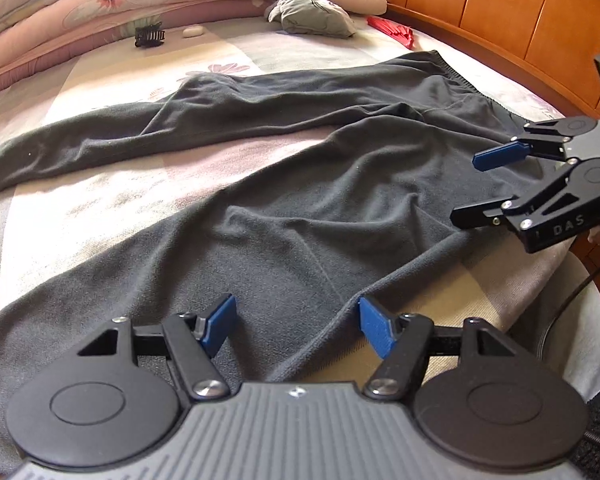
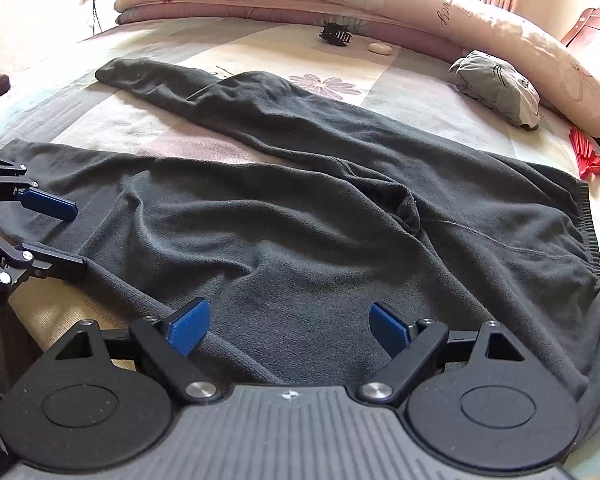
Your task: Fold clothes
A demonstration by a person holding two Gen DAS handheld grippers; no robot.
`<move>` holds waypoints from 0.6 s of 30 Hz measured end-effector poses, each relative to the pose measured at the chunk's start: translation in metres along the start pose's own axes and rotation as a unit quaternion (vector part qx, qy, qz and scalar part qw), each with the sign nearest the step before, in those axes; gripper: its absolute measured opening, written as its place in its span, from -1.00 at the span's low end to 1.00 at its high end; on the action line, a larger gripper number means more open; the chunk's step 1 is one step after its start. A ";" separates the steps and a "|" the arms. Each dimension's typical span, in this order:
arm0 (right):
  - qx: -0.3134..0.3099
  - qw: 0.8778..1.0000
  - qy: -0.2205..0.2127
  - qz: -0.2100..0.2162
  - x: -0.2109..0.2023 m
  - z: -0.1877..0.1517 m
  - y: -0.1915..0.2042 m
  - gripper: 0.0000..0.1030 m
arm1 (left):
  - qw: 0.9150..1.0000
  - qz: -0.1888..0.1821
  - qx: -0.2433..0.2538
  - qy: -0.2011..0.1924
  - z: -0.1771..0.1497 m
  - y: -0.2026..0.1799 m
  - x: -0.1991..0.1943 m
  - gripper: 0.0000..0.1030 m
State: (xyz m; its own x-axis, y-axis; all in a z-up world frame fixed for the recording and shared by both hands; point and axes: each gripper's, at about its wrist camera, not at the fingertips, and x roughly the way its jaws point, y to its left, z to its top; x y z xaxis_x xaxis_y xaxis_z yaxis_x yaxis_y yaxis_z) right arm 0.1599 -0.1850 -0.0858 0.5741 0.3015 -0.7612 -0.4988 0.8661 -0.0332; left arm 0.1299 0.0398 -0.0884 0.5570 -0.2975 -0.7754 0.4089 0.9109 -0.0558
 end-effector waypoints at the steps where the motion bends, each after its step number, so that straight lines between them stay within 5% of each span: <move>1: 0.000 1.000 -0.009 0.006 -0.005 -0.001 0.001 0.71 | 1.000 -0.001 -0.001 -0.001 0.000 0.000 0.000 0.34; 4: -0.009 0.998 -0.034 0.050 -0.021 -0.003 0.004 0.40 | 1.000 -0.001 -0.004 0.001 0.001 0.002 -0.001 0.35; 9: -0.027 0.992 -0.039 0.113 -0.026 -0.008 0.017 -0.44 | 1.000 0.004 -0.008 -0.002 0.001 0.003 -0.004 0.35; 18: -0.009 0.987 0.034 0.160 -0.017 -0.032 0.021 -0.60 | 0.999 0.022 -0.041 0.008 -0.005 0.019 -0.008 0.41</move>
State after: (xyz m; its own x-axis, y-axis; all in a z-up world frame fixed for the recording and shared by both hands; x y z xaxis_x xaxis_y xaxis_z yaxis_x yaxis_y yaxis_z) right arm 0.1192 -0.1851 -0.0945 0.3410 0.5295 -0.7768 -0.6595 0.7236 0.2036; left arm 0.1291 0.0611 -0.0864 0.5609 -0.2527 -0.7884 0.3239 0.9434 -0.0720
